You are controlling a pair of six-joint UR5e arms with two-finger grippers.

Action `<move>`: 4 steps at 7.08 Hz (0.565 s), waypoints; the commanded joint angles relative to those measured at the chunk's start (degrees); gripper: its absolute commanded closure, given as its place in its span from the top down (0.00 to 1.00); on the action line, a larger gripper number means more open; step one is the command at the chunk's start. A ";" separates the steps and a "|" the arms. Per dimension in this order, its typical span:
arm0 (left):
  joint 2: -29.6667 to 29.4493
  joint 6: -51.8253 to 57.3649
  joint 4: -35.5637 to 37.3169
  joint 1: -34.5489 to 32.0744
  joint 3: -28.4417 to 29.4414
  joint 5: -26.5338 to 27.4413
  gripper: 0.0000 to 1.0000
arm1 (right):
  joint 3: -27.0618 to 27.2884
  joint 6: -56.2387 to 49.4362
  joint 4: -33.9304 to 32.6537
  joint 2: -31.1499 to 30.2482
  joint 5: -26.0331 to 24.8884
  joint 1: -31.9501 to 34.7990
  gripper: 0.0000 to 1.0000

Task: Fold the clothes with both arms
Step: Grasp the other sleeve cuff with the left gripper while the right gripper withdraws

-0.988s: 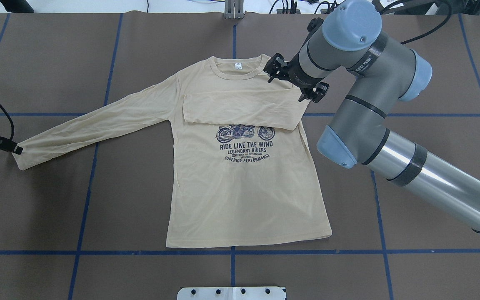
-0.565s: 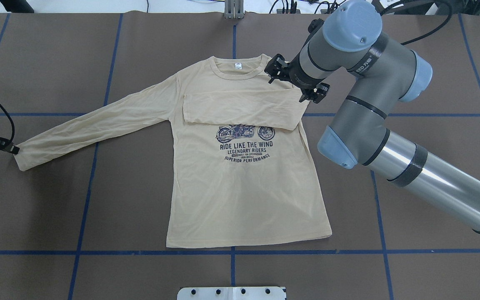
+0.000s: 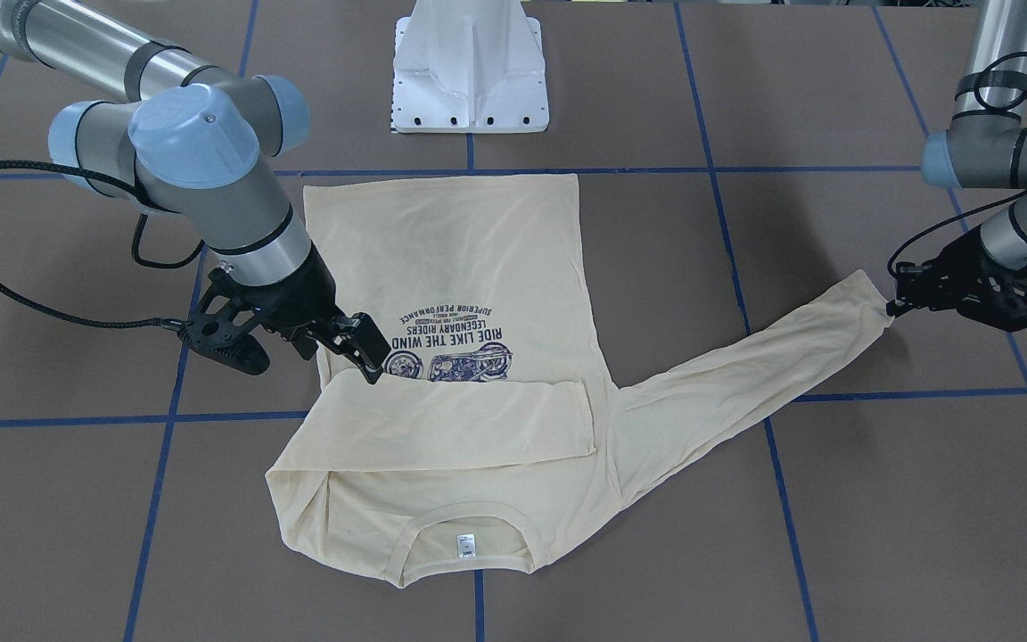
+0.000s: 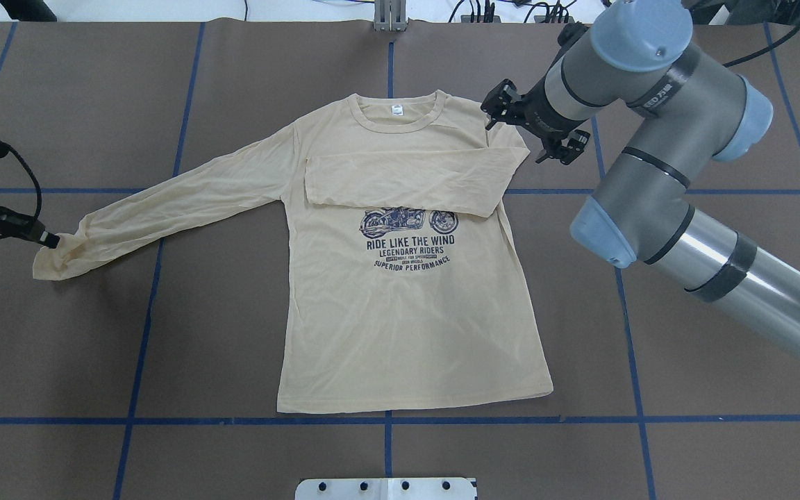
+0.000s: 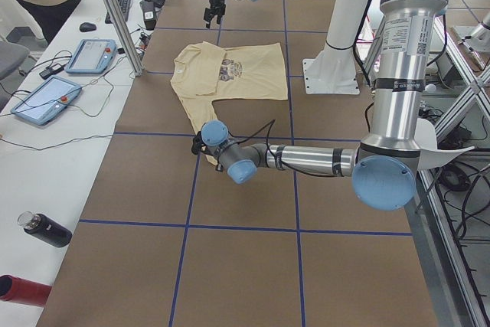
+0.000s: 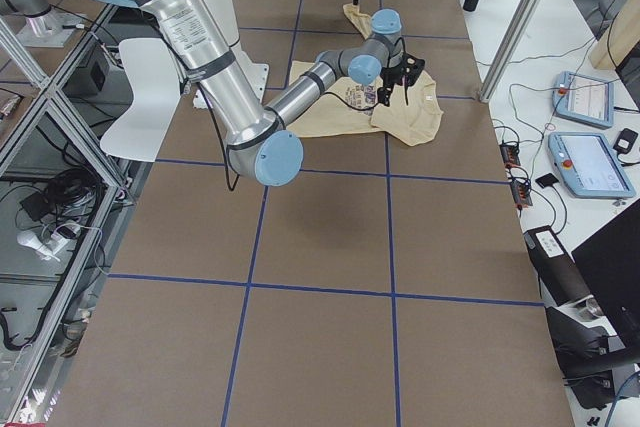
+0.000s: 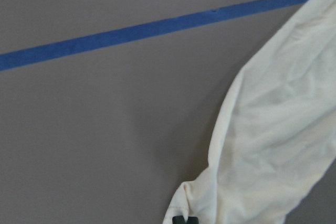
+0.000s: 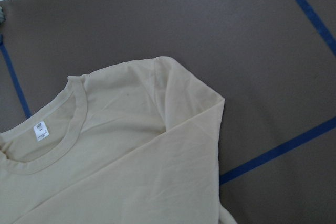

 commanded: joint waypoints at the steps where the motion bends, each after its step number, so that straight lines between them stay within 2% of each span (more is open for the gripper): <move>1: -9.60 -19.27 1.33 0.54 -5.72 -0.42 0.00 | 0.69 -13.73 0.18 -7.78 5.83 7.12 0.99; 3: -23.22 -39.59 1.50 9.20 -3.82 2.28 0.00 | 0.17 -29.02 0.09 -16.04 5.85 12.49 0.99; 4: -31.20 -46.91 1.50 11.16 -0.07 7.01 0.00 | -0.01 -37.02 0.00 -18.69 6.46 15.21 0.99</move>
